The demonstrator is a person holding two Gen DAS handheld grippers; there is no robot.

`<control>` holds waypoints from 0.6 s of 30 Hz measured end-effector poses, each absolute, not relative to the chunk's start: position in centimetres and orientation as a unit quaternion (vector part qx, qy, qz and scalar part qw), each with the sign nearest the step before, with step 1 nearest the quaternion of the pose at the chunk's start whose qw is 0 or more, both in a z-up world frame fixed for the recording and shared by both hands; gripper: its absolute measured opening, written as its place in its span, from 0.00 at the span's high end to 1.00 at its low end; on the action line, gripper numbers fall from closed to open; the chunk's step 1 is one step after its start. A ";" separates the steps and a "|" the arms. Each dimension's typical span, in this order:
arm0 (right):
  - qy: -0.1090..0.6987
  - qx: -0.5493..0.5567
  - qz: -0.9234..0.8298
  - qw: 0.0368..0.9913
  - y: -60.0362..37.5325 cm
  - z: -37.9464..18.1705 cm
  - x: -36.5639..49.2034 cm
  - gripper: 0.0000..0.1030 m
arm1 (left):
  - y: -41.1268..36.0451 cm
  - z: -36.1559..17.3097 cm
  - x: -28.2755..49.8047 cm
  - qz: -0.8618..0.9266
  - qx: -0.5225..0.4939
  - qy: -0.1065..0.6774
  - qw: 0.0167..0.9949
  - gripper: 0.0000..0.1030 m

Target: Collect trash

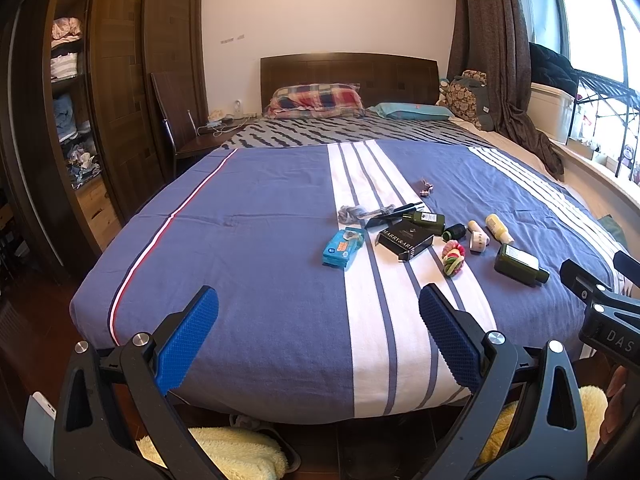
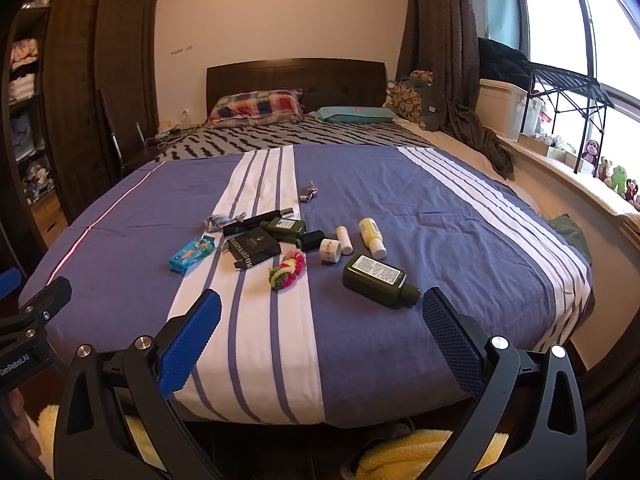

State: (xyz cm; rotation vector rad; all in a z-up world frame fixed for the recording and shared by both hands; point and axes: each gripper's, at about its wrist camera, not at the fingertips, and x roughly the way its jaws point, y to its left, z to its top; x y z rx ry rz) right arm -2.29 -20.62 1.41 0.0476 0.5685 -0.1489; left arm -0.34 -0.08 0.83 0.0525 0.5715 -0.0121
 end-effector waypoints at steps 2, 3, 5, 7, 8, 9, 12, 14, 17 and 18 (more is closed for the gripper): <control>0.280 0.024 -0.073 0.957 -20.6 1.4 -2.3 0.03 | -0.1 0.8 -0.3 -0.006 0.026 0.282 0.959 0.08; 0.279 0.024 -0.073 0.957 -20.6 1.4 -2.3 0.03 | -0.1 0.9 -0.3 -0.006 0.025 0.282 0.959 0.08; 0.279 0.025 -0.073 0.957 -20.7 1.4 -2.4 0.03 | -0.1 1.0 -0.4 -0.005 0.025 0.280 0.960 0.08; 0.277 0.026 -0.073 0.958 -20.7 1.3 -2.4 0.02 | -0.2 1.1 -0.5 -0.005 0.024 0.279 0.960 0.08; 0.277 0.026 -0.073 0.958 -20.7 1.3 -2.5 0.02 | -0.2 1.1 -0.6 -0.005 0.025 0.278 0.960 0.08; 0.277 0.027 -0.073 0.958 -20.7 1.3 -2.5 0.02 | -0.2 1.1 -0.7 -0.006 0.025 0.277 0.960 0.08; 0.276 0.027 -0.073 0.958 -20.7 1.3 -2.4 0.03 | -0.3 1.2 -0.7 -0.006 0.025 0.276 0.961 0.08; 0.276 0.027 -0.073 0.958 -20.7 1.3 -2.5 0.03 | -0.2 1.2 -0.8 -0.006 0.024 0.276 0.961 0.08; 0.276 0.028 -0.074 0.958 -20.7 1.3 -2.4 0.03 | -0.2 1.3 -0.8 -0.005 0.024 0.275 0.961 0.08; 0.276 0.027 -0.074 0.958 -20.7 1.3 -2.5 0.03 | -0.2 1.3 -0.8 -0.006 0.024 0.276 0.961 0.08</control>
